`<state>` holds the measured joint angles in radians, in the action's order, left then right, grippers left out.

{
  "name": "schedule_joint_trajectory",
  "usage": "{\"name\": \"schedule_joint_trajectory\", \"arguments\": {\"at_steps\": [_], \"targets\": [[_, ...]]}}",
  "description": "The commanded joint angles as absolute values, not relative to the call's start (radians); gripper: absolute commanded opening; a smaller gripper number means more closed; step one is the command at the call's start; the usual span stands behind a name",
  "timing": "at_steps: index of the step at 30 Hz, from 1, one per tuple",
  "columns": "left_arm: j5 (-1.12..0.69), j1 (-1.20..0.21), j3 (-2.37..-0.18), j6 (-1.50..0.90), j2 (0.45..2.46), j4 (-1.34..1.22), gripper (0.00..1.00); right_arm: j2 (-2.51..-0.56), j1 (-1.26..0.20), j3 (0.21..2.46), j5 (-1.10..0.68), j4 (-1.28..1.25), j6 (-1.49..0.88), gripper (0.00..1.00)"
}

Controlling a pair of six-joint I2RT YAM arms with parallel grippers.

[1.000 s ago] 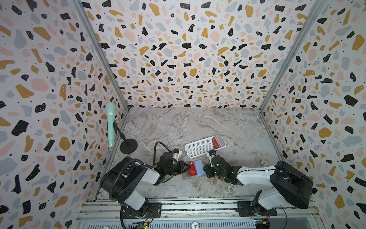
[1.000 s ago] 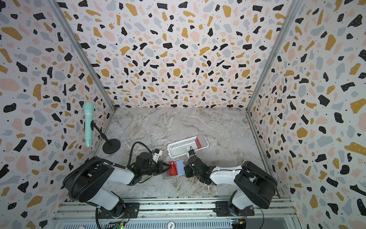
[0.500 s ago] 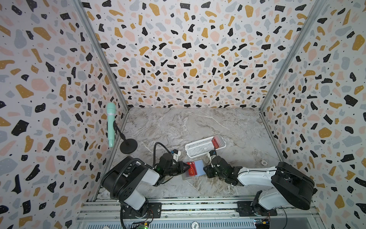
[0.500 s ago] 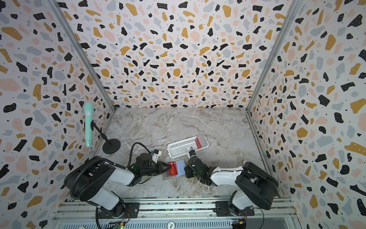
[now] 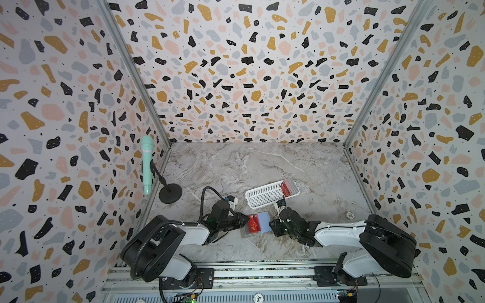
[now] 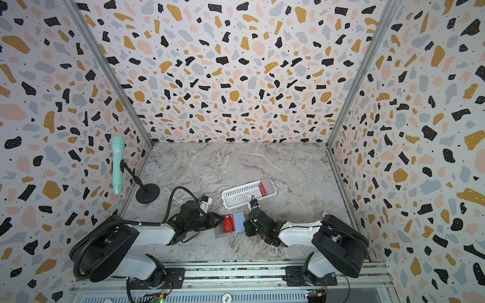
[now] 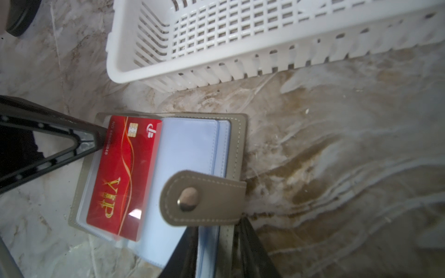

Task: Insert credit cards into a card holder
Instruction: Insert the credit card into the card slot.

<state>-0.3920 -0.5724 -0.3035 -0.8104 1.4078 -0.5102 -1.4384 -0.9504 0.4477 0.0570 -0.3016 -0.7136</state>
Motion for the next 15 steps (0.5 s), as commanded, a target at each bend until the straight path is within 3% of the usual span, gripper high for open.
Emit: {"name": "schedule_joint_trajectory", "arguments": {"at_steps": [1, 15], "targets": [[-0.332, -0.574, -0.314, -0.760, 1.365, -0.370, 0.25, -1.419, -0.958, 0.430, 0.067, -0.244, -0.719, 0.33], [-0.380, -0.613, -0.366, -0.790, 1.402, -0.379, 0.25, -1.408, -0.966, 0.407, 0.069, -0.266, -0.734, 0.34]]}}
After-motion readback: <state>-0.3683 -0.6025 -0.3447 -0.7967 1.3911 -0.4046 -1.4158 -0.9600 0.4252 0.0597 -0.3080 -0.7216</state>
